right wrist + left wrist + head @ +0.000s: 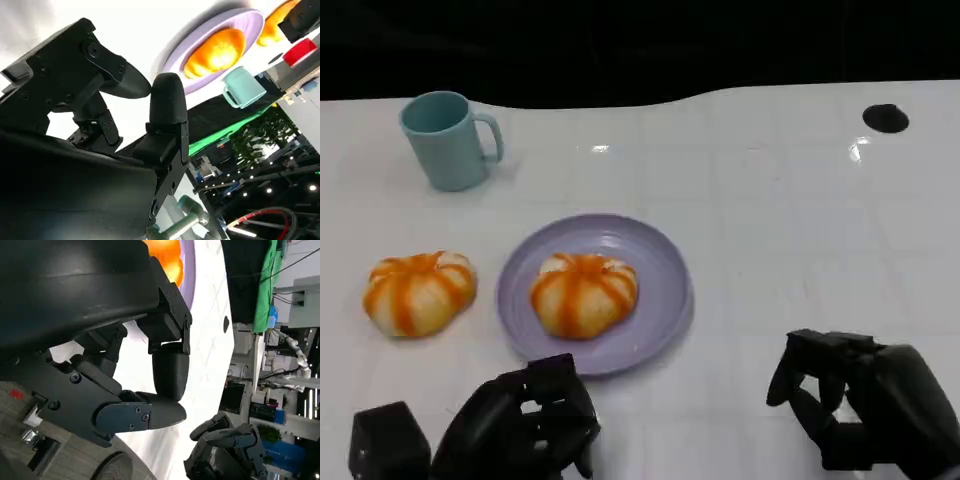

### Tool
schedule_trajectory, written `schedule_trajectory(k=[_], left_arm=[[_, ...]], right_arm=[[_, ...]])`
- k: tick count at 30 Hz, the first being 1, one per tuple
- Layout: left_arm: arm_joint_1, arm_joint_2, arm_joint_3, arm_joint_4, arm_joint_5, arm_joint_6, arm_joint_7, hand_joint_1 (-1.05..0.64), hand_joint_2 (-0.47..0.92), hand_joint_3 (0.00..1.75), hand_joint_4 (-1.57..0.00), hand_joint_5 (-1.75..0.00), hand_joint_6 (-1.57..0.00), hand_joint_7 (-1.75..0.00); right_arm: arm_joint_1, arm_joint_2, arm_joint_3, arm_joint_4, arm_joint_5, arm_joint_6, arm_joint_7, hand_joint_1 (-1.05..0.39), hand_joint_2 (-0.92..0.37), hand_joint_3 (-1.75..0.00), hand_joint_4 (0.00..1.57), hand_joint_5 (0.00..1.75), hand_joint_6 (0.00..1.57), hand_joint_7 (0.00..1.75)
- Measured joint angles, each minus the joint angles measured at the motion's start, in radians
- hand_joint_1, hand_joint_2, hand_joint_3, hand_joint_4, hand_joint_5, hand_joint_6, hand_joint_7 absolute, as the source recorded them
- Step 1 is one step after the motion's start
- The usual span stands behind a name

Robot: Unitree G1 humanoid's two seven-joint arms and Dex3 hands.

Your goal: Grasp the bread from the table and place it into the plate.

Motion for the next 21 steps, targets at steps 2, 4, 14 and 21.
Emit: schedule_trajectory(k=[2,4,14,21], left_arm=[[0.000,0.000,0.000,0.000,0.000,0.000,0.000,-0.56,0.68,0.61,-0.81,-1.75,-0.78,-1.41],[0.000,0.000,0.000,0.000,0.000,0.000,0.000,-0.56,0.68,0.61,-0.81,-1.75,-0.77,-1.41],[-0.004,0.001,0.006,0.023,-0.018,-0.001,-0.023,-0.53,0.69,0.60,-0.81,-1.75,-0.77,-1.40],[-0.010,0.001,0.007,0.026,-0.014,-0.001,-0.022,-0.54,0.67,0.62,-0.81,-1.75,-0.77,-1.40]], right_arm=[[0.000,0.000,0.000,0.011,0.000,0.000,-0.006,-0.25,-0.37,-1.27,0.88,1.75,0.76,1.54],[0.000,0.000,0.001,0.017,0.000,0.000,-0.009,-0.25,-0.37,-1.27,0.88,1.75,0.76,1.54],[-0.019,0.000,0.008,0.088,-0.021,-0.030,-0.064,-0.26,-0.39,-1.25,0.88,1.75,0.74,1.58],[-0.039,0.000,0.009,0.124,-0.023,-0.053,-0.081,-0.26,-0.38,-1.26,0.88,1.75,0.75,1.55]])
